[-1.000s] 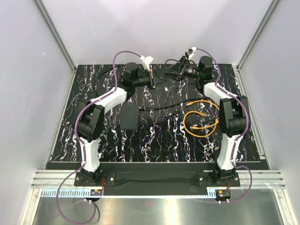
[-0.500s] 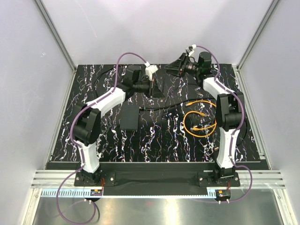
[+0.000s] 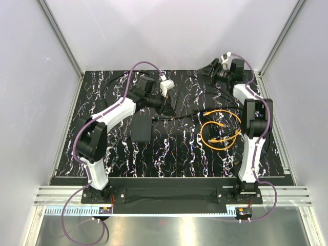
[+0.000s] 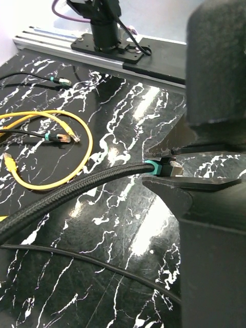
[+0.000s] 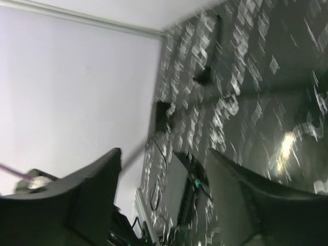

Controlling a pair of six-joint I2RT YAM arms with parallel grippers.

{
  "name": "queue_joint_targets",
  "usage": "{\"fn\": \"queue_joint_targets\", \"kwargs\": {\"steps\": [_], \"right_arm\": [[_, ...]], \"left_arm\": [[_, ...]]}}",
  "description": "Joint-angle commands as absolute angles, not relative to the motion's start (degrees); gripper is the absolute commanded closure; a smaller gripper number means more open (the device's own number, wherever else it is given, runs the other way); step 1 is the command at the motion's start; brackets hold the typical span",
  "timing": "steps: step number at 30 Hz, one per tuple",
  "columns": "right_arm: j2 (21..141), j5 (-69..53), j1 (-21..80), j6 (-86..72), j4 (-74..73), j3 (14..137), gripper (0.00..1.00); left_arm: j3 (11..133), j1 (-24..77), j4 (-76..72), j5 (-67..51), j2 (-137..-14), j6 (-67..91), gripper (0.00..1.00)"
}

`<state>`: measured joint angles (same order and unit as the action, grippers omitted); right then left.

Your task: Insert the plug into the switch port

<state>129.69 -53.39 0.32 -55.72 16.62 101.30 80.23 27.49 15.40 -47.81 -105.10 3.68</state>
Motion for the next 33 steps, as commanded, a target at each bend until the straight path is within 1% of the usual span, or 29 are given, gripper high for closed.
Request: {"fn": "queue_joint_targets", "kwargs": {"steps": [1, 2, 6, 7, 9, 12, 17, 22, 25, 27, 30, 33], "right_arm": [[122.0, -52.0, 1.8, -46.2, 5.2, 94.6, 0.23], [121.2, -48.6, 1.5, -41.7, 2.7, 93.7, 0.11], [124.2, -44.1, 0.3, -37.8, -7.6, 98.0, 0.09], [125.1, -44.0, -1.5, -38.1, -8.1, 99.0, 0.09], [127.0, -42.7, -2.5, -38.0, -9.0, 100.5, 0.06], [128.7, -39.9, -4.8, -39.8, -5.1, 100.9, 0.04], [132.1, -39.0, -6.2, -40.6, -6.2, 105.5, 0.03], [135.6, -39.0, -6.6, -43.2, -4.8, 106.8, 0.03], [137.3, -40.9, -6.6, -46.7, -2.6, 107.2, 0.04], [137.7, -41.0, -6.5, -47.6, -2.0, 107.1, 0.04], [135.2, -41.6, -6.5, -47.9, -0.8, 104.4, 0.06], [129.5, -40.3, -6.7, -43.2, 1.5, 100.7, 0.06]], "left_arm": [[84.0, 27.8, 16.3, -47.6, -102.2, -1.5, 1.00], [83.9, 27.8, 16.2, -47.9, -101.4, -2.5, 1.00], [83.8, 27.8, 18.3, -49.4, -99.0, -6.4, 1.00], [83.8, 27.8, 18.9, -49.3, -98.4, -8.2, 1.00], [83.9, 27.9, 21.4, -50.4, -96.9, -10.4, 1.00], [82.8, 27.9, 25.4, -51.5, -93.9, -15.0, 1.00], [82.7, 27.9, 29.9, -54.7, -92.3, -18.1, 1.00], [83.9, 27.9, 33.6, -58.2, -91.0, -20.6, 1.00], [84.8, 28.3, 35.6, -57.5, -90.4, -22.5, 1.00], [85.6, 28.7, 37.2, -54.8, -90.4, -24.0, 1.00], [85.3, 29.0, 36.2, -52.2, -90.6, -23.9, 1.00], [84.4, 28.9, 35.1, -51.7, -90.8, -24.1, 1.00]]}}
